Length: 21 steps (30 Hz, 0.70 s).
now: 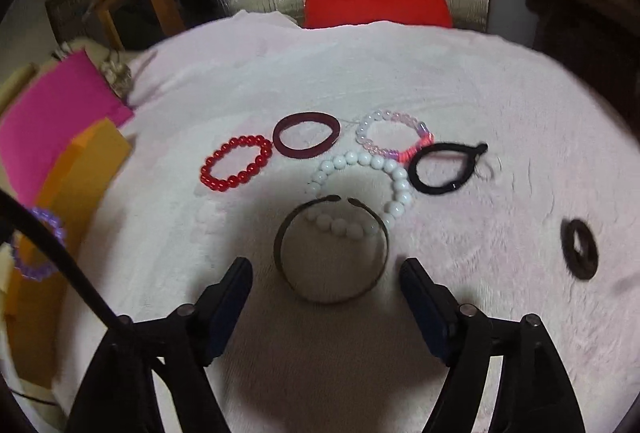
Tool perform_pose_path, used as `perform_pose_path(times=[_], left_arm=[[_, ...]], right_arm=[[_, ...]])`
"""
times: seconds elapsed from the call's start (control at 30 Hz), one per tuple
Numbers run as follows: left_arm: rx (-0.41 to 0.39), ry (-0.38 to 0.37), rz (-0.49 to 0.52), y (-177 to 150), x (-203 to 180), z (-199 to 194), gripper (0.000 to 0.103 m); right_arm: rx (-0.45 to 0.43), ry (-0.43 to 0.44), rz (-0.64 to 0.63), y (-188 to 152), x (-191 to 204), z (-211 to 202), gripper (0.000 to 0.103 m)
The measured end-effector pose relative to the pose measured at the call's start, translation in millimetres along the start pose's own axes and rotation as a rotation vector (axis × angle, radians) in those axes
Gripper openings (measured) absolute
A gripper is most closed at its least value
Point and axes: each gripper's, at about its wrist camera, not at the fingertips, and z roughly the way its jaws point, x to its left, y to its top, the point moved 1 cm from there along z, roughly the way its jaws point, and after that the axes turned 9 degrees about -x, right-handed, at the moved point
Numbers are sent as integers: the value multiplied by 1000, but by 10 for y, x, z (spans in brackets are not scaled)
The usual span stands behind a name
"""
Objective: Organize jewelry
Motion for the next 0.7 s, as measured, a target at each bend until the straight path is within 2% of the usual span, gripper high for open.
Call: perform_pose_path(times=[0.07, 0.13, 0.37, 0.57, 0.7], left_arm=[[1, 6, -2, 0, 17, 1, 9], [-4, 9, -4, 5, 42, -15, 9], [-38, 21, -45, 70, 203, -135, 9], [-110, 81, -105, 175, 565, -364, 9], [-118, 179, -159, 161, 991, -449, 9]], right_arm=[[-5, -46, -43, -15, 77, 41, 78], [-22, -101, -89, -28, 154, 48, 64], [5, -80, -63, -22, 121, -59, 63], [-62, 36, -31, 91, 284, -485, 63], [-114, 149, -57, 166, 754, -699, 63]])
